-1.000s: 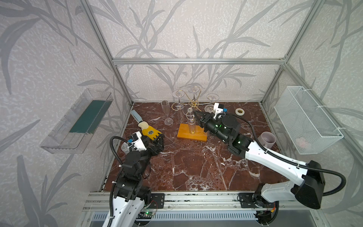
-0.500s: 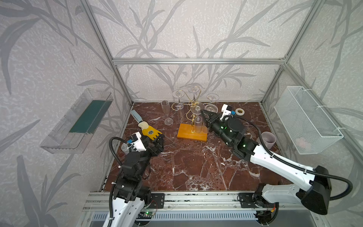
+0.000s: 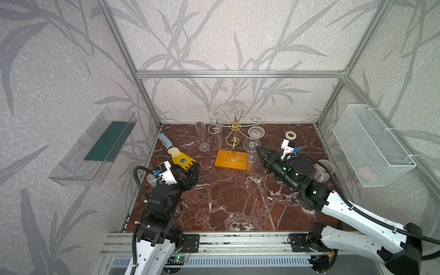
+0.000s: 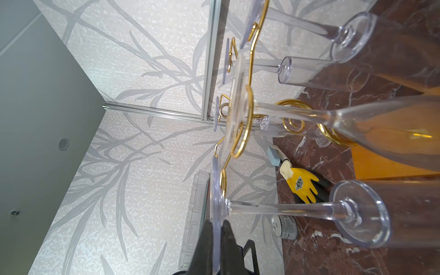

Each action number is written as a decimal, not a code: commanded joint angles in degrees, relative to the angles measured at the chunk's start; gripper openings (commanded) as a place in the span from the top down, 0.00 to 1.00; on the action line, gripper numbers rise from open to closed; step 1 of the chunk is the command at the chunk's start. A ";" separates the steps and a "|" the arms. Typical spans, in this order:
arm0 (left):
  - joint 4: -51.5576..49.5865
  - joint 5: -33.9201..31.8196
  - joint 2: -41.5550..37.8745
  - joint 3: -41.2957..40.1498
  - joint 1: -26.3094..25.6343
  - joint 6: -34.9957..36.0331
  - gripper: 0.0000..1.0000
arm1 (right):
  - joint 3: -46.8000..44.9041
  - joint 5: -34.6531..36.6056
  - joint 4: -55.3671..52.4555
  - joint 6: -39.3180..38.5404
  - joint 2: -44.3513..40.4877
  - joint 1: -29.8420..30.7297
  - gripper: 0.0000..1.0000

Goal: Take the wine glass off the wine glass rack
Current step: Pick up the wine glass from the wine glass rack.

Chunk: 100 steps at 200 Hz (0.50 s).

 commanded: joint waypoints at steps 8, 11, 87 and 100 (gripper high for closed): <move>-0.68 -1.35 -0.47 2.21 -0.18 -1.31 0.01 | -2.34 -1.79 -1.83 0.86 -4.29 0.36 1.00; -0.81 -1.44 -0.42 2.31 -0.17 -1.29 0.01 | -2.62 -1.88 -1.92 0.86 -4.70 0.36 1.00; -1.50 -2.38 0.15 4.23 -0.18 -2.80 0.01 | -6.36 6.36 -19.31 -9.43 -20.07 0.25 1.00; -1.32 -2.82 0.24 4.79 -0.14 -3.43 0.01 | -5.34 9.32 -23.23 -14.35 -22.98 -0.13 1.00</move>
